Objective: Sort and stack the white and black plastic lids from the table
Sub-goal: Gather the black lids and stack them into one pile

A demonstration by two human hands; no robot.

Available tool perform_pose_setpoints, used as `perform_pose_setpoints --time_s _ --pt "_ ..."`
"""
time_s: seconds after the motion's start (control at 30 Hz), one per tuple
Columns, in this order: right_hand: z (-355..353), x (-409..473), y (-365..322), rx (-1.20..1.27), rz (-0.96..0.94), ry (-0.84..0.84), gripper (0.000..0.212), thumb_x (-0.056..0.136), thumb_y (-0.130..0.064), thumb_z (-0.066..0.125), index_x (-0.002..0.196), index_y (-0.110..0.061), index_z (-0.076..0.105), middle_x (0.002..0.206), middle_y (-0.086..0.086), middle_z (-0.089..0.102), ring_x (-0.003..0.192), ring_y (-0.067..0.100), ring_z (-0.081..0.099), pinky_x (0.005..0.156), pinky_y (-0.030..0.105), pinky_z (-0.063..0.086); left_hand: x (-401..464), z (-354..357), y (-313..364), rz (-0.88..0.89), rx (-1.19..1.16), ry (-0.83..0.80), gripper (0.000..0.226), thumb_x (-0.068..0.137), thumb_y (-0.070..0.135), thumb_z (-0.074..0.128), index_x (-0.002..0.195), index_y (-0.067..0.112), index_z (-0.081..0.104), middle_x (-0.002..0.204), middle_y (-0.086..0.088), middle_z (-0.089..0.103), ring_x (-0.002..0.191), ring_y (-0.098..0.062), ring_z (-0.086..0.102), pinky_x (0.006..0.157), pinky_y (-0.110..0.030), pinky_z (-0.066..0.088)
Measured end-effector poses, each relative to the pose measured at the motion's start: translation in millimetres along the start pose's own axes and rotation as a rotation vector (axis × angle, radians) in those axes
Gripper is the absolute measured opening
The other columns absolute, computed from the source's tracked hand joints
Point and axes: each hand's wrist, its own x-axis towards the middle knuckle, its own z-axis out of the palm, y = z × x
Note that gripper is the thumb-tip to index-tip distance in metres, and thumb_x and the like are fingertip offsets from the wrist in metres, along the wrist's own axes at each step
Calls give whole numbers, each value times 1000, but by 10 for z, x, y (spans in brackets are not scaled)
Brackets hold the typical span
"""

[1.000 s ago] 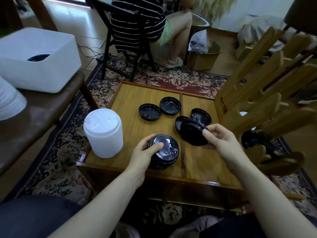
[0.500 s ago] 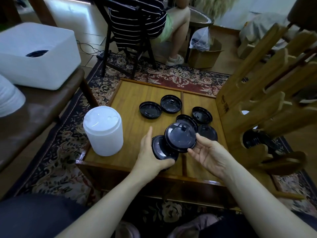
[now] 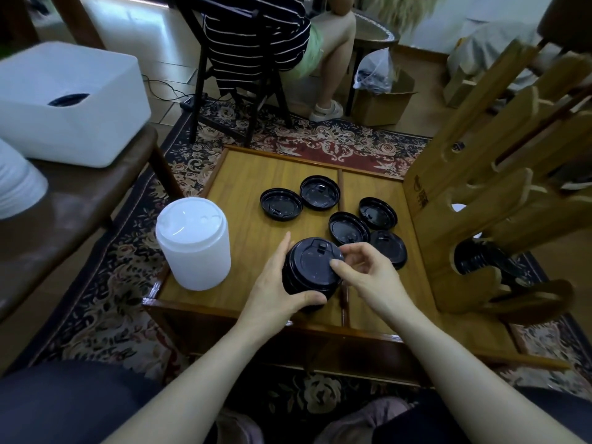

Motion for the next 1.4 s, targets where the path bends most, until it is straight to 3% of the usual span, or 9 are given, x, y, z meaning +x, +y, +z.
perform_pose_setpoints --time_s 0.27,0.47,0.63,0.73,0.87,1.0,1.17,1.3,1.4 --pt "61 0 133 -11 -50 -42 22 87 -29 73 106 -30 62 96 -8 60 83 11 58 68 27 47 -15 16 -62 167 106 -6 83 78 37 83 143 44 31 151 23 30 134 19 27 102 -1 27" --pt "-19 92 127 -130 -115 -67 26 91 -33 67 115 -23 63 107 -6 60 94 7 57 81 23 49 67 -49 -92 245 222 -22 83 78 38 84 143 42 33 144 22 35 135 4 37 111 -24 37" --pt "-150 537 216 -646 -247 86 39 99 -33 54 135 -18 52 129 1 54 126 19 42 104 41 39 131 -100 -63 217 239 -54 82 72 41 87 140 36 42 135 26 39 127 4 44 106 -23 41" --pt "-91 697 366 -968 -246 25 39 99 -34 52 135 -19 52 133 3 52 129 24 39 104 41 35 152 -122 -60 217 243 -62 83 70 43 87 140 34 44 133 28 40 127 4 45 105 -22 41" --pt "-67 694 374 -1010 -366 111 22 97 -27 55 116 -18 63 117 1 61 117 24 48 95 39 37 146 -105 -63 218 239 -44 81 71 40 87 139 34 44 133 27 40 127 5 44 103 -15 38" --pt "-140 613 251 -789 -408 221 11 95 -20 59 104 -16 65 104 -2 64 106 22 54 87 36 37 130 -80 -50 203 228 -16 80 73 37 87 139 31 42 134 21 39 122 8 42 99 -11 35" --pt "-275 386 -219 35 -93 238 11 99 -16 55 90 -21 60 87 -4 65 81 13 61 73 29 49 117 -61 -32 180 237 -34 81 75 38 86 140 32 39 136 21 38 124 5 41 98 -11 34" --pt "-371 155 -388 574 198 -37 14 101 -13 48 101 -12 62 90 3 70 80 15 64 67 29 50 136 -58 -16 146 206 -78 82 74 42 85 141 35 38 137 22 38 128 1 43 109 -30 40" --pt "-323 49 -331 568 326 -192 23 102 -13 44 114 -7 62 95 7 70 77 15 65 63 27 50 140 -53 -21 125 172 -87 80 72 45 86 136 42 38 135 25 39 128 2 43 110 -35 41"
